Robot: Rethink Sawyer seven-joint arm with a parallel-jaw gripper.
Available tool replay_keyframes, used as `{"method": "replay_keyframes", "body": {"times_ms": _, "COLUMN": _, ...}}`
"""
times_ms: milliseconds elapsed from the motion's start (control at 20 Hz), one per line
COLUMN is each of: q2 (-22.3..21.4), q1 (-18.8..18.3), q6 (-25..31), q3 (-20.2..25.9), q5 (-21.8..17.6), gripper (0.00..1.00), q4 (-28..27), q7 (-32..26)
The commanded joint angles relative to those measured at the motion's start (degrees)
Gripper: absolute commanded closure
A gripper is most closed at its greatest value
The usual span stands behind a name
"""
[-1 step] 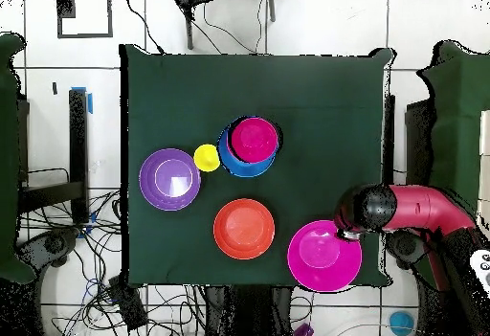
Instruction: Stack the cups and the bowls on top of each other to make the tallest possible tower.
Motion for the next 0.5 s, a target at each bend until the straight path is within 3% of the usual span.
{"method": "replay_keyframes", "body": {"times_ms": 50, "q2": 0.53, "q1": 2.22, "q6": -6.17, "q3": -0.69, "q5": -1.24, "gripper": 0.00, "q4": 2.64, "q7": 6.24}}
{"method": "replay_keyframes", "body": {"times_ms": 500, "q2": -7.85, "q1": 1.52, "q6": -6.82, "q3": 2.43, "q5": 6.69, "gripper": 0.00, "q4": 8.61, "q7": 8.13}}
